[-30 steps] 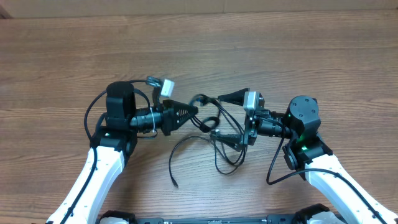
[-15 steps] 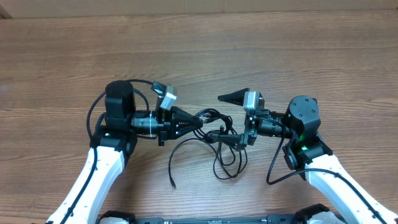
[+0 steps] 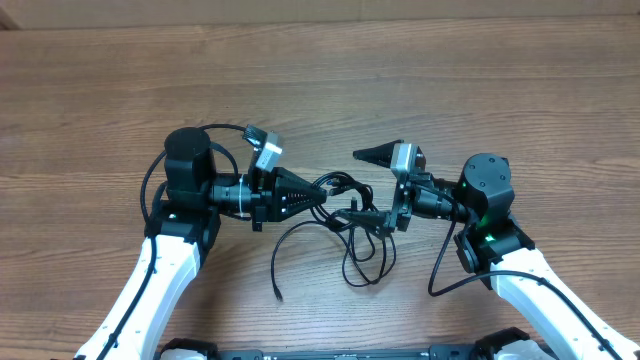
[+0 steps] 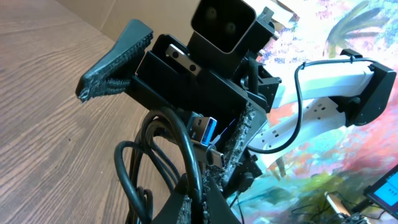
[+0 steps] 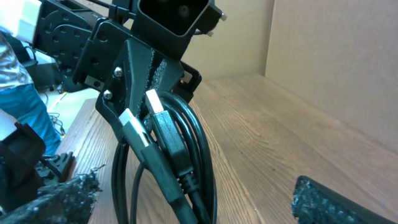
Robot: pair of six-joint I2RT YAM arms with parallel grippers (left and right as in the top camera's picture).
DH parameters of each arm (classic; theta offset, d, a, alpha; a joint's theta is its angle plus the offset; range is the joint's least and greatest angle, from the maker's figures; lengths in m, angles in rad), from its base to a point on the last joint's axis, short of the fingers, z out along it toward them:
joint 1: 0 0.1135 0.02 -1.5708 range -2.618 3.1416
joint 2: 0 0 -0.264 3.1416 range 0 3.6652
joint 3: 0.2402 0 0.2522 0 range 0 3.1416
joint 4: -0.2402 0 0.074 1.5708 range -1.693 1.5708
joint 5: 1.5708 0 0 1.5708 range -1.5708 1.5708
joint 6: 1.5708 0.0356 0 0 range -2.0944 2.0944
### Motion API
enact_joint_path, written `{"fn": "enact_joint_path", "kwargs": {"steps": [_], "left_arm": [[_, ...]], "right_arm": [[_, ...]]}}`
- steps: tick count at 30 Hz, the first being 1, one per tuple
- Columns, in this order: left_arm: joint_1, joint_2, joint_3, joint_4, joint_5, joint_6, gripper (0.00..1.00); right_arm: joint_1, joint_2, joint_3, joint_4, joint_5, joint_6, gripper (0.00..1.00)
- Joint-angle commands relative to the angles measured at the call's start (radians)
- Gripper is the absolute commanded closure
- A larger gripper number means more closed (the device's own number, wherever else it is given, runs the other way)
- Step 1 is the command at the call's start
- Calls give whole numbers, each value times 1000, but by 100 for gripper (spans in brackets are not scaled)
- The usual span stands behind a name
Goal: Untangle cables
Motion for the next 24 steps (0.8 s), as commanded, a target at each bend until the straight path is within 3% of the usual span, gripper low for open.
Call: {"fn": "enact_joint_path", "kwargs": {"steps": [1,2,3,13,14,16,18,21,24], "left_arm": [[-1,2,6,6,23,-14,96],[-1,2,6,6,23,-14,96],[-1,2,6,6,23,-14,96],[-1,2,6,7,19,-14,96],[-1,2,6,6,18,-14,96],[-1,2,6,6,16,-14,96],[-1,2,6,6,16,-14,96],[-1,2,6,6,15,-14,96],[-1,2,6,6,11,-14,96]], "right_arm": [[-3,-11,3,9,9,5,7],[-3,-11,3,9,8,5,8],[-3,-11,3,8,7,5,0],[-3,-11,3,8,-3,9,0],[-3,-11,3,8,-3,9,12],[-3,-11,3,8,-3,9,53],[-3,-11,3,8,-3,9,77],[-3,-11,3,8,-3,9,94],[-3,-11,3,8,-3,9,96]]}}
